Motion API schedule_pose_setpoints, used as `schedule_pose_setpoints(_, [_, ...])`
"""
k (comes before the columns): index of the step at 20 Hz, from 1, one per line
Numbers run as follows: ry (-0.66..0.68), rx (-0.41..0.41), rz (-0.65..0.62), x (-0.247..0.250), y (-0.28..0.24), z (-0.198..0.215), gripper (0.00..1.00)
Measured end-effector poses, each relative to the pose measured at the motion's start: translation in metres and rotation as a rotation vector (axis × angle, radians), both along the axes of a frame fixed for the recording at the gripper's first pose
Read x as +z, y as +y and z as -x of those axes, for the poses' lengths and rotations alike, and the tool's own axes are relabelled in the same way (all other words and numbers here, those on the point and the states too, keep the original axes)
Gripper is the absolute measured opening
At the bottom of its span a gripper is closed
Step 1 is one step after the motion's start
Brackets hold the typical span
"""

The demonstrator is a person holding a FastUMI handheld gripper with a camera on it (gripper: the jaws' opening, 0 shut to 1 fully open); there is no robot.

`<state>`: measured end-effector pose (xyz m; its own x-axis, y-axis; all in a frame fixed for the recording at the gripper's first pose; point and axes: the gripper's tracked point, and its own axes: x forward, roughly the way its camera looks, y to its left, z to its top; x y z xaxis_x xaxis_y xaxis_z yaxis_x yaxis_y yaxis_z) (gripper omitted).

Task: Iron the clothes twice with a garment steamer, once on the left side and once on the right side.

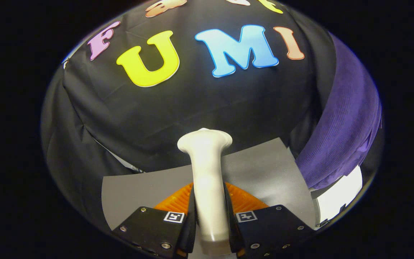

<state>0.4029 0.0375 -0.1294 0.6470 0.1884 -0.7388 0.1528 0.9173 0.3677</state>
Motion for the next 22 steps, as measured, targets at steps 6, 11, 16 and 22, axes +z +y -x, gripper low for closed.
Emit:
schedule_pose_setpoints(6, [-0.143,0.018,0.054,0.05,-0.017,0.061,0.37])
schedule_pose_setpoints(11, [-0.27,0.063,0.114,0.086,-0.034,0.118,0.34])
schedule_pose_setpoints(16, [-0.438,0.069,0.189,0.118,-0.064,0.184,0.34])
schedule_pose_setpoints(22, [-0.499,0.043,0.252,0.104,-0.1,0.259,0.34])
